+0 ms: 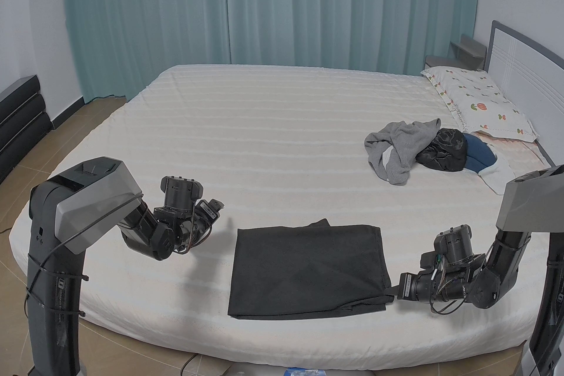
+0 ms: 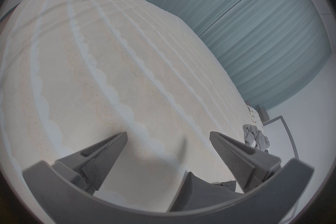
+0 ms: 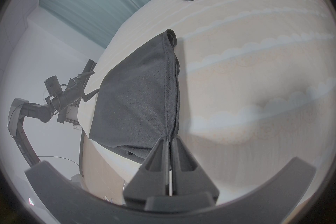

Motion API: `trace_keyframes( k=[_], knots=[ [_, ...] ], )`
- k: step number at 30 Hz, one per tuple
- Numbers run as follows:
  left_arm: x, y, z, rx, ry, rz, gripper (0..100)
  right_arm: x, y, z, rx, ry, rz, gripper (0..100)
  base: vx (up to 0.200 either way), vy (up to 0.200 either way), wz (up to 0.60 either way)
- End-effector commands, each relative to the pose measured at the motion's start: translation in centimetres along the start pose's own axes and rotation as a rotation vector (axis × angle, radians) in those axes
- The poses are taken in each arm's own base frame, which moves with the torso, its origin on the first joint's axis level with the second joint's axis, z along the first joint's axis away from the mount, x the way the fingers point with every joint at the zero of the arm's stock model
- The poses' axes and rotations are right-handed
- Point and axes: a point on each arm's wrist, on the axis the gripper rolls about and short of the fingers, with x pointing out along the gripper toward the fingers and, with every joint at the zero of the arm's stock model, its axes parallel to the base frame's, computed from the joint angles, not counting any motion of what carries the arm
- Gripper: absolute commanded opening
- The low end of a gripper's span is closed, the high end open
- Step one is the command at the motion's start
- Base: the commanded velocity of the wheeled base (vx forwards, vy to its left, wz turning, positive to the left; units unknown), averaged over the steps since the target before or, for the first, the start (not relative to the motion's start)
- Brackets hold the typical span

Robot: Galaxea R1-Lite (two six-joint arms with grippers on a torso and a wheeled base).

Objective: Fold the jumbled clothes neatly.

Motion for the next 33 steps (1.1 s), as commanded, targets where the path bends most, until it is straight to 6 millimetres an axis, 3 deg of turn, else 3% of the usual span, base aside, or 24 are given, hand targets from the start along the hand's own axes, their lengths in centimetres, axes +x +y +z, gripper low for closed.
trace_keyframes(
  k=[1,26,27,33],
  knots=[
    [0.0,0.0,0.0,0.0,-0.001,0.0,100,-0.6,0.3,0.2,-0.007,-0.015,0.007,0,0.0,0.0,0.0],
    [0.0,0.0,0.0,0.0,-0.001,0.0,100,-0.8,-0.2,-0.6,-0.032,0.038,-0.025,0,0.0,0.0,0.0],
    [0.0,0.0,0.0,0.0,0.0,0.001,100,-0.8,-0.2,-0.6,-0.032,0.039,-0.024,100,0.0,0.0,0.0],
    [0.0,0.0,0.0,0.0,0.0,0.001,100,-0.7,-0.4,0.9,-0.026,-0.025,-0.013,100,0.0,0.0,0.0]
  ],
)
